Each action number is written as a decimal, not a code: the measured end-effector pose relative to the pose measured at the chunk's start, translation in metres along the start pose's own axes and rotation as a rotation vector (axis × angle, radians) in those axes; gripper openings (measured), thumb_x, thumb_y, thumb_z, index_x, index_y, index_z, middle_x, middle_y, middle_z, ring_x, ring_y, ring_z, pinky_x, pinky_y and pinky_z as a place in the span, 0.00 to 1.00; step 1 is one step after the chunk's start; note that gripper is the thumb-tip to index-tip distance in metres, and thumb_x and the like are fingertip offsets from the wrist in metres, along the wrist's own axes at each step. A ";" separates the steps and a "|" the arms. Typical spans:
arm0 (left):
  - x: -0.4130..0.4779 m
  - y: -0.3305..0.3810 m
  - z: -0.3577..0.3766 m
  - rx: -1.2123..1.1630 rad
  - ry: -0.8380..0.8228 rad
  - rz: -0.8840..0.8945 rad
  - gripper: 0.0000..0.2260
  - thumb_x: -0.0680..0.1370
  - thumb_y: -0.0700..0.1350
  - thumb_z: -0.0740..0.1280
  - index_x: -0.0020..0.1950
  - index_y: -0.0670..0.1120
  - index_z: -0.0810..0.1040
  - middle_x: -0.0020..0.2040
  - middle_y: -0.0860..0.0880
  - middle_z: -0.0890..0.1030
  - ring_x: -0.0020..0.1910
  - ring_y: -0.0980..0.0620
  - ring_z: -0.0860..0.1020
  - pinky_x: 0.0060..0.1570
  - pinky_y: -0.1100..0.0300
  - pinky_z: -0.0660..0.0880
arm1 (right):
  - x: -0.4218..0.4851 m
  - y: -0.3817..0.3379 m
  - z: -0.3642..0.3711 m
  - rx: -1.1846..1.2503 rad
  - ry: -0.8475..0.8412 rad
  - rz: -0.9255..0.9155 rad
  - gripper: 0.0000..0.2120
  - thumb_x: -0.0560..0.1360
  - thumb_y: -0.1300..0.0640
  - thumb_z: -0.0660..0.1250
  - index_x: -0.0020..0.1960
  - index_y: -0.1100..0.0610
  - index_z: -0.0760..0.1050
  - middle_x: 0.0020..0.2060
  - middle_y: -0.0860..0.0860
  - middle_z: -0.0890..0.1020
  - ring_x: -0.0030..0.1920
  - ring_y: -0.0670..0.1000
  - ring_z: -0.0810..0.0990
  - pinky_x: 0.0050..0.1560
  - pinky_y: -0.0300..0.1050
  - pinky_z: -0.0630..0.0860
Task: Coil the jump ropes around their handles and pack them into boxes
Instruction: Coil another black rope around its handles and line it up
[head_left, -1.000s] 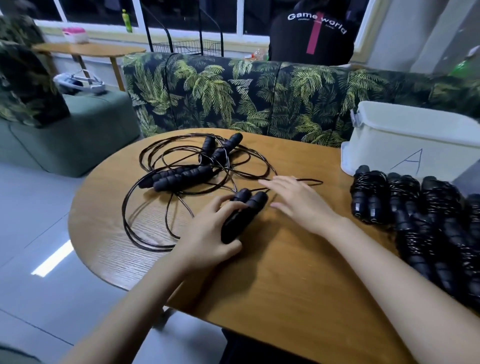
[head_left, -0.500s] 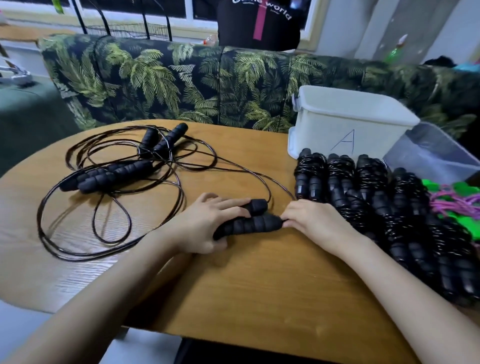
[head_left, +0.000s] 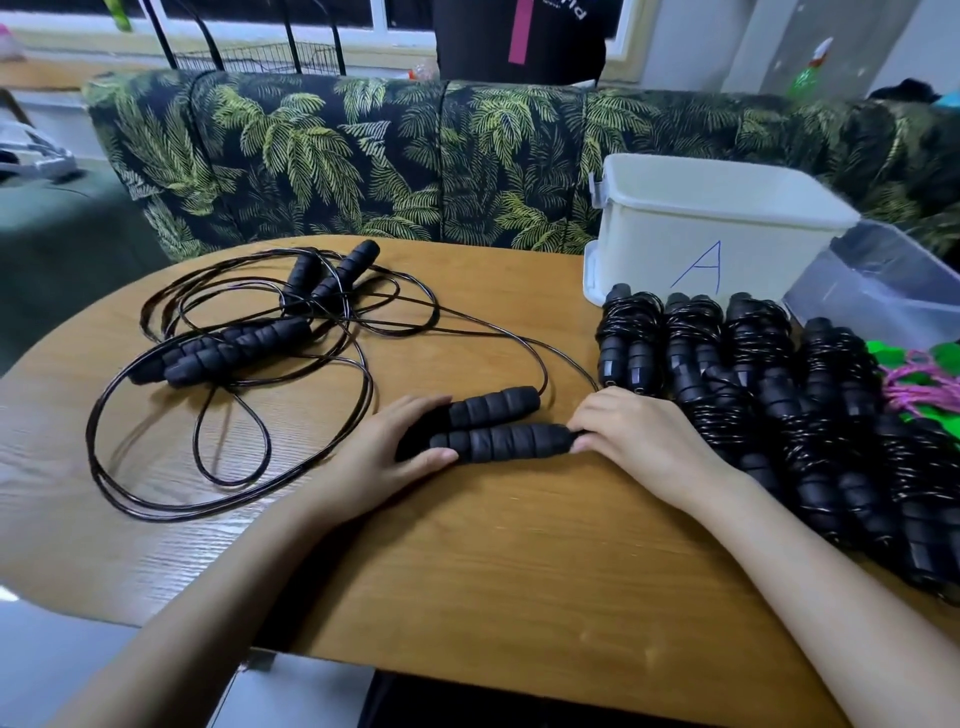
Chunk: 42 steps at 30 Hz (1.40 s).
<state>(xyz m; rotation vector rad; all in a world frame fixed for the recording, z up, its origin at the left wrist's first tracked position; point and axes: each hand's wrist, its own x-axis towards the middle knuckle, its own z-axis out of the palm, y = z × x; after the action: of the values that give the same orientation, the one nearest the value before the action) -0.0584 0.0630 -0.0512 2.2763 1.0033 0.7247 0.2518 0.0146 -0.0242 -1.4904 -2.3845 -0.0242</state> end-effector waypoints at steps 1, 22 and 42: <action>0.000 -0.001 0.000 -0.001 -0.001 0.004 0.35 0.74 0.70 0.62 0.73 0.48 0.71 0.65 0.52 0.76 0.66 0.61 0.72 0.66 0.70 0.65 | 0.000 0.000 0.000 -0.002 0.006 -0.006 0.05 0.75 0.51 0.72 0.48 0.53 0.82 0.45 0.43 0.82 0.51 0.48 0.79 0.42 0.40 0.72; -0.001 0.001 -0.002 -0.111 -0.014 -0.004 0.27 0.70 0.59 0.72 0.66 0.54 0.71 0.63 0.58 0.76 0.64 0.62 0.74 0.65 0.67 0.69 | 0.011 -0.002 0.007 -0.001 0.023 0.042 0.06 0.77 0.49 0.69 0.48 0.51 0.83 0.45 0.42 0.82 0.48 0.49 0.79 0.38 0.41 0.65; -0.017 -0.005 -0.015 -0.070 -0.071 0.101 0.21 0.75 0.49 0.74 0.66 0.50 0.75 0.65 0.54 0.74 0.67 0.51 0.73 0.67 0.62 0.67 | 0.017 -0.017 0.012 0.056 0.025 -0.130 0.03 0.76 0.53 0.71 0.43 0.50 0.78 0.40 0.40 0.81 0.45 0.45 0.77 0.34 0.42 0.72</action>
<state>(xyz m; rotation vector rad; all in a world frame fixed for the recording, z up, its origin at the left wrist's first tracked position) -0.0806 0.0563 -0.0484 2.2881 0.8231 0.7038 0.2266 0.0238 -0.0276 -1.3007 -2.4382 -0.0068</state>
